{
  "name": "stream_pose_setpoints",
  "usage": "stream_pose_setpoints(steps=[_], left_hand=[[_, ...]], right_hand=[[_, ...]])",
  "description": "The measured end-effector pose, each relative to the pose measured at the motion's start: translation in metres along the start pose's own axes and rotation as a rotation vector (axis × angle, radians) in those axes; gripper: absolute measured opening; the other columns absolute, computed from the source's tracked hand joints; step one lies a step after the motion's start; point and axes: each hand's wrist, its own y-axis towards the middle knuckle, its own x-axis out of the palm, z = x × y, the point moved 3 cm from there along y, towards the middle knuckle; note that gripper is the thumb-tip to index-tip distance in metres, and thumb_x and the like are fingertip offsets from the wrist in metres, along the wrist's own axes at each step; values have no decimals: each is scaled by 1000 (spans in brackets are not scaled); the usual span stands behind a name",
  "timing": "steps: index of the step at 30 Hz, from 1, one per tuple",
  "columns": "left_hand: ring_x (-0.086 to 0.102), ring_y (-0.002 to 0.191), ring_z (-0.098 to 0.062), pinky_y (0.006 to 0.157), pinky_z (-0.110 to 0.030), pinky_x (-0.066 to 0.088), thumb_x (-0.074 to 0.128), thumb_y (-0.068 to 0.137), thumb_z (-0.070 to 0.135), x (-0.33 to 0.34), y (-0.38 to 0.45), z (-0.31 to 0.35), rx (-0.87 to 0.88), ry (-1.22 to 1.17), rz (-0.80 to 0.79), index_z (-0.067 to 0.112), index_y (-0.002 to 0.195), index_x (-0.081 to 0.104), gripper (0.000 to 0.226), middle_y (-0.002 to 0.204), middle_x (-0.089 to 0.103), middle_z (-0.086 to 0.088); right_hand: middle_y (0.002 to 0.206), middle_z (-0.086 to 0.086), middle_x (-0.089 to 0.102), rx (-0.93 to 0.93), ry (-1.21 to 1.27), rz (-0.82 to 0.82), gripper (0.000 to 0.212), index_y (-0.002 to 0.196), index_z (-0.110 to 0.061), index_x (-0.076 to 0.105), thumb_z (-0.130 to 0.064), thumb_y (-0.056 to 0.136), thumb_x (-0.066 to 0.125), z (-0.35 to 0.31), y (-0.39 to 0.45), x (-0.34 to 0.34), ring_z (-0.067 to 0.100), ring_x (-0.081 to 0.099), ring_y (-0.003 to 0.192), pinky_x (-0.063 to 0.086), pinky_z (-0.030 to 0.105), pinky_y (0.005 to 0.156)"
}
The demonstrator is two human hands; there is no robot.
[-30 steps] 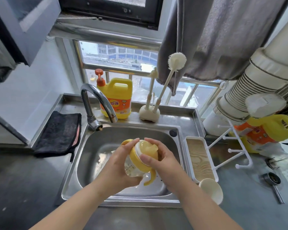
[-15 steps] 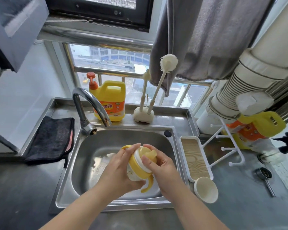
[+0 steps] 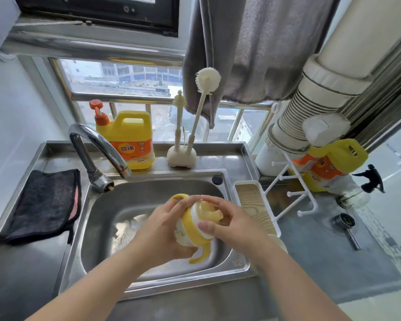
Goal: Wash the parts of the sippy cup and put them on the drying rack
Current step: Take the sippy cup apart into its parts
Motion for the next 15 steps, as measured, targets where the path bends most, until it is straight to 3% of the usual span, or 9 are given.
stream_pose_setpoints(steps=[5, 9, 12, 15], left_hand=[[54, 98, -6, 83, -30, 52, 74, 51, 52, -5, 4, 1, -23, 21, -63, 63, 129, 18, 97, 114, 53, 24], [54, 96, -5, 81, -24, 50, 77, 52, 50, -7, 2, 6, -62, -43, -37, 64, 130, 13, 101, 108, 49, 30], [57, 84, -5, 69, -26, 53, 72, 54, 54, -2, -2, 14, -48, -94, 31, 47, 122, 9, 93, 104, 50, 26], [56, 82, -2, 62, -9, 44, 65, 54, 65, -1, -6, 21, -71, -93, 131, 35, 107, 11, 82, 100, 51, 22]], right_hand=[[117, -16, 62, -17, -113, -23, 58, 131, -43, 50, -43, 78, 73, -7, 1, -9, -4, 60, 106, 50, 24, 95], [124, -17, 53, 27, -56, -2, 91, 134, -52, 36, -62, 55, 80, -1, -2, 6, 5, 57, 111, 49, 29, 97], [114, -15, 55, 34, 113, 160, 96, 125, -52, 40, -61, 38, 80, 1, -1, 20, 8, 60, 105, 52, 36, 92], [110, -17, 57, 39, 173, 251, 93, 118, -54, 43, -60, 33, 80, -4, 0, 29, 8, 60, 103, 54, 36, 90]])
